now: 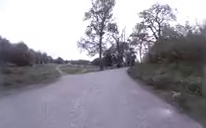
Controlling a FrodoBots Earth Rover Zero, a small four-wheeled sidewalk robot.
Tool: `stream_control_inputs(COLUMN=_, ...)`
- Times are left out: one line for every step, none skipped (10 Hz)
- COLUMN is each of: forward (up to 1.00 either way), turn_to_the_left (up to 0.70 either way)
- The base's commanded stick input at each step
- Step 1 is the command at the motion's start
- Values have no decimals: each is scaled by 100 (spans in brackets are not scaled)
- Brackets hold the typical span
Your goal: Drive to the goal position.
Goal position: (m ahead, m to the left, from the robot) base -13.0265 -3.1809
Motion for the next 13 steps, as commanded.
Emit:
stream_control_inputs(forward=0, turn_to_the_left=-100)
stream_control_inputs(forward=0, turn_to_the_left=-100)
stream_control_inputs(forward=0, turn_to_the_left=-100)
stream_control_inputs(forward=0, turn_to_the_left=-100)
stream_control_inputs(forward=0, turn_to_the_left=-100)
stream_control_inputs(forward=0, turn_to_the_left=-100)
stream_control_inputs(forward=0, turn_to_the_left=-100)
stream_control_inputs(forward=0, turn_to_the_left=-100)
stream_control_inputs(forward=0, turn_to_the_left=-100)
stream_control_inputs(forward=0, turn_to_the_left=-100)
stream_control_inputs(forward=0, turn_to_the_left=-100)
stream_control_inputs(forward=0, turn_to_the_left=-100)
stream_control_inputs(forward=0, turn_to_the_left=-100)
